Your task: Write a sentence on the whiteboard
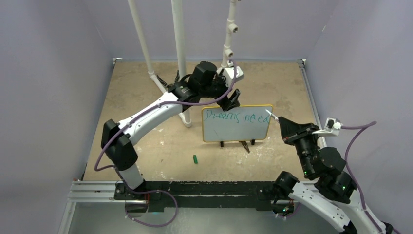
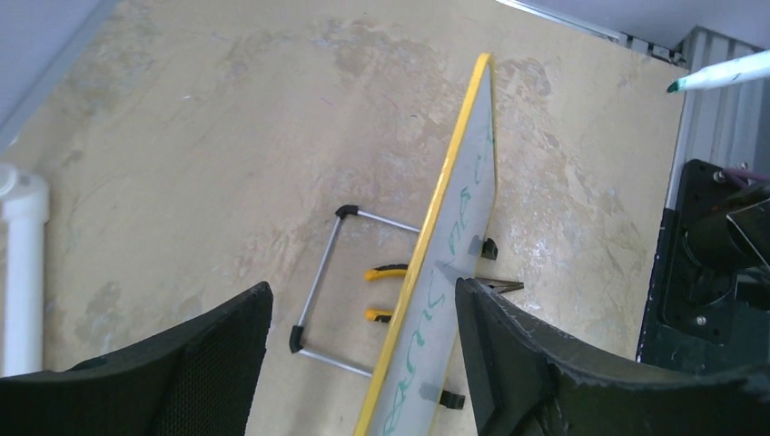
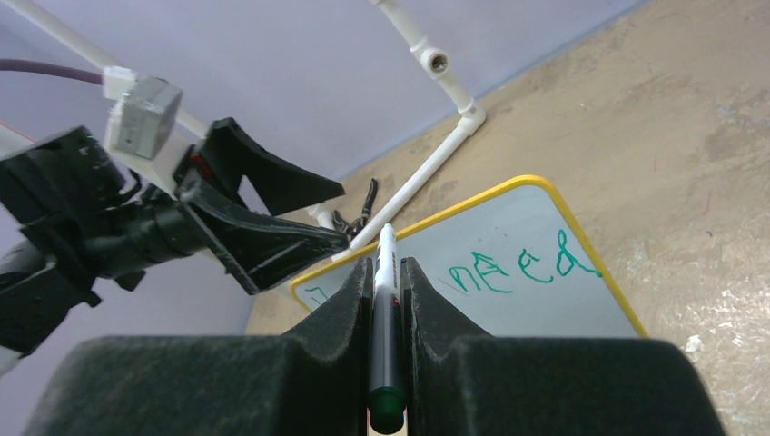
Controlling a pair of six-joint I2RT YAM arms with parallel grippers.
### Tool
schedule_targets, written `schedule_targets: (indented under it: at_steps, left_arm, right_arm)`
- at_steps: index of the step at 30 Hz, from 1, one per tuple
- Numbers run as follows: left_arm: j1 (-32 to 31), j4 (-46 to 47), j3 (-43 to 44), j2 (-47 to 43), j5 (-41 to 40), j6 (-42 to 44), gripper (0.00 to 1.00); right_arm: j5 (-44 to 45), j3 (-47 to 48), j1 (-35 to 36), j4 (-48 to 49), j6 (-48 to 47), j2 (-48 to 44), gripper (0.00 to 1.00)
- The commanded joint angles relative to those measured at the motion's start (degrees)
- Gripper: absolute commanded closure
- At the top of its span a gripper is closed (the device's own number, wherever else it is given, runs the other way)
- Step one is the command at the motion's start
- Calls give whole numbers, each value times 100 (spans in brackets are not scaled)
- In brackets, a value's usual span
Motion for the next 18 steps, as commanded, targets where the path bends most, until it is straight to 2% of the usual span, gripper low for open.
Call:
schedule_targets:
  at_steps: [1, 13, 18]
  left_arm:
    - [173, 389, -506, -926, -667, -644, 28]
    - [701, -82, -2273, -2878, -935, -1715, 28]
    - [988, -270, -2944, -3368, -780, -1951, 28]
  right_arm:
    - [-362, -67, 16, 470, -433, 334, 100]
    - [-902, -248, 16, 1088, -829, 594, 100]
    - [-1805, -480, 16, 1758, -1380, 485, 100]
